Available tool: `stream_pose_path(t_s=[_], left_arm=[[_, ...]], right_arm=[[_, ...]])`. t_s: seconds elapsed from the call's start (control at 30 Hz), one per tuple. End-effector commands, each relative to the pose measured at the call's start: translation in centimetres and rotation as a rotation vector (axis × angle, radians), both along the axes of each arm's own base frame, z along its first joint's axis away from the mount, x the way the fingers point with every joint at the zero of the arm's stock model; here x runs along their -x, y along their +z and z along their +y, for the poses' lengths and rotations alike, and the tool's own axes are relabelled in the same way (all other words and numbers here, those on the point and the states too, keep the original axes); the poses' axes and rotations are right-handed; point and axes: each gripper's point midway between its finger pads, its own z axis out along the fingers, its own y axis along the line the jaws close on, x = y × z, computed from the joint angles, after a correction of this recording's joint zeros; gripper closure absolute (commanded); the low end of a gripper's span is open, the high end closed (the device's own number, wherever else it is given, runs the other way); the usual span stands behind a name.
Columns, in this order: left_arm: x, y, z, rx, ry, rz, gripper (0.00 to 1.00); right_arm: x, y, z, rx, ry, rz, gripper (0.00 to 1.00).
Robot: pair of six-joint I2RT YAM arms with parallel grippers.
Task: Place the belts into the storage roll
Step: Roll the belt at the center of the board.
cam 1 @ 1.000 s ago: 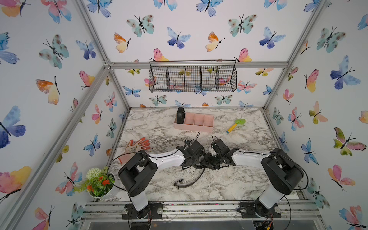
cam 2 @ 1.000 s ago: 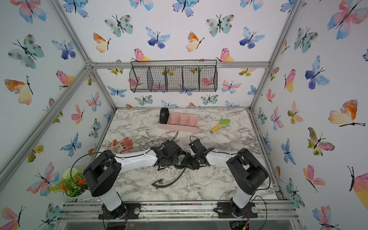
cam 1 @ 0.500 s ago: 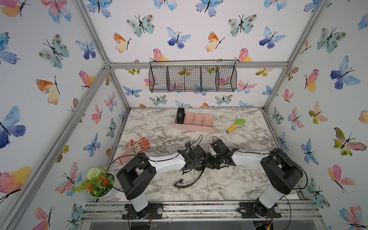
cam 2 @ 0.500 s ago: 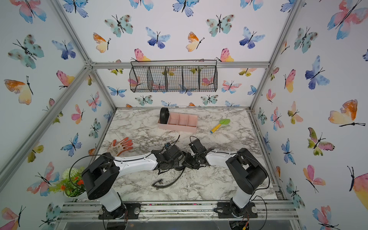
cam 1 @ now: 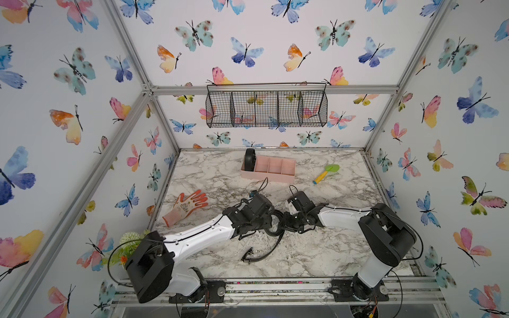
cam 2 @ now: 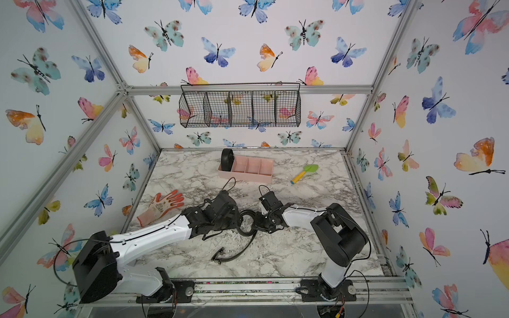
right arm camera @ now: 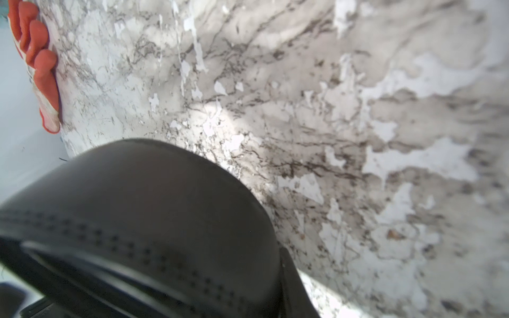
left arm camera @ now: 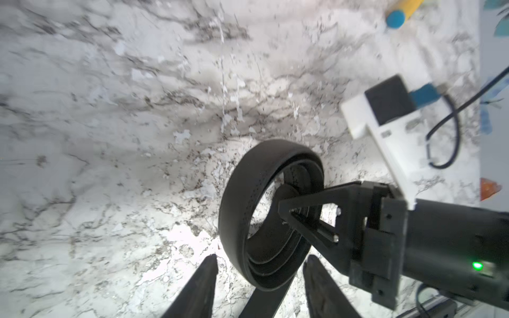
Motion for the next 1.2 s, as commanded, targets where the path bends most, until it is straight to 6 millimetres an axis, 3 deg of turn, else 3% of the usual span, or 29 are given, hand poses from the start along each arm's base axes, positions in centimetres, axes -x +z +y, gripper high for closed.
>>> stream_pose_path(t_s=[0.0,0.07,0.23,0.47,0.77,0.87,1.03,1.13,1.17], left_arm=[[0.6,1.9,1.6,0.037,-0.003,-0.071,0.36],[0.8,2.2,2.2,0.072,-0.001,-0.102,0.30],[1.9,0.9,1.9,0.124,-0.080,-0.119,0.16],[2.5,-2.5,-0.2,0.191,-0.183,-0.027,0.15],[0.5,-2.6,-1.4,0.273,-0.231,-0.077,0.13],[0.3,-2.7,-2.2,0.288,-0.269,-0.078,0.16],[0.8,-4.4,-2.9,0.286,-0.324,-0.026,0.27],[1.3,-5.1,-3.1,0.295,-0.350,-0.012,0.46],[1.4,-5.1,-3.1,0.298,-0.356,-0.010,0.47]], right_arm=[[-0.5,-0.3,-0.3,0.049,0.047,-0.066,0.97],[-0.8,-0.2,-0.4,0.071,0.067,-0.087,0.97],[-1.2,0.1,-0.8,0.108,0.139,-0.159,0.97],[-1.0,0.3,-0.5,0.093,0.207,-0.197,0.97],[-0.3,0.3,0.2,0.040,0.272,-0.211,0.97],[-0.2,0.8,0.6,0.014,0.287,-0.224,0.97],[-0.2,1.3,0.8,-0.006,0.309,-0.242,0.97],[0.0,1.4,0.9,-0.017,0.311,-0.241,0.97],[0.0,1.3,0.9,-0.018,0.311,-0.239,0.97]])
